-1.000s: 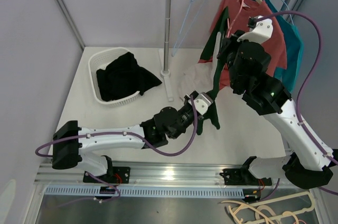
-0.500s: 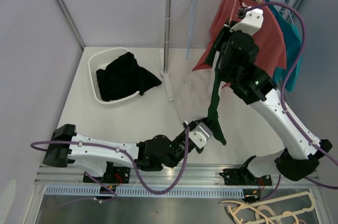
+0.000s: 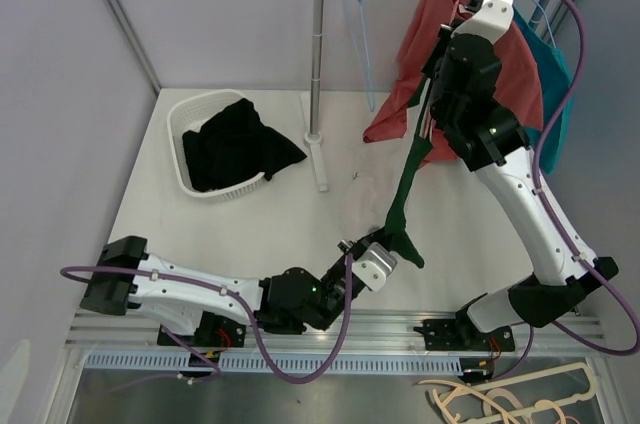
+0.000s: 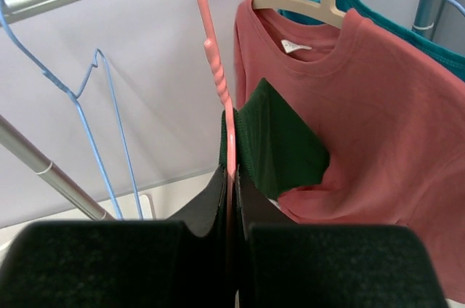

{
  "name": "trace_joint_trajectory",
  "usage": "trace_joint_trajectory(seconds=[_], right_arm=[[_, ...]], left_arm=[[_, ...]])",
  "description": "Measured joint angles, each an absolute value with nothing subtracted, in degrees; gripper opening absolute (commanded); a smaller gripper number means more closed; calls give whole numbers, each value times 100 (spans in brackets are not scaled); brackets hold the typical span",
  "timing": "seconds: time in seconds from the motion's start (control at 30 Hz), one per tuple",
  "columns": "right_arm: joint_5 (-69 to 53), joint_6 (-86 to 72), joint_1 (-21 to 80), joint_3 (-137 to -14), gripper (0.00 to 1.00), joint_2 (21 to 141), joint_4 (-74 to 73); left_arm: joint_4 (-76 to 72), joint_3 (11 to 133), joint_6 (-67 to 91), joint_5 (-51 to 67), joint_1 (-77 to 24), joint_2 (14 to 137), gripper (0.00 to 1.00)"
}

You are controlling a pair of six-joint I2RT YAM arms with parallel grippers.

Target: Remove the t-shirt from the hanger

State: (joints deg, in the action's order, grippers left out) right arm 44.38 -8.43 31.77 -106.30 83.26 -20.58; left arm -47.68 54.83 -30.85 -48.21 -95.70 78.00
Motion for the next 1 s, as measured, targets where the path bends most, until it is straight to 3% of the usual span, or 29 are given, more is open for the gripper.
trace_joint_trajectory(seconds=[0.27, 0.43, 0.63, 1.0], right_arm=[[4125, -932, 3063, -10965, 0, 8383, -2486], [3791, -1197, 3015, -10965, 0, 8344, -2648], [3295, -1616, 3026, -11093, 0, 8009, -3114], [2508, -1824, 3070, -11069, 0, 6941, -3988]], left_arm=[[-4709, 5426, -2460, -4840, -9476, 8204, 1], [-3684, 5500, -1229, -4010, -8628, 8226, 1], [-1424, 7328, 27, -3367, -6845, 9264, 1], [655, 9452, 976, -2451, -5664, 10165, 1]])
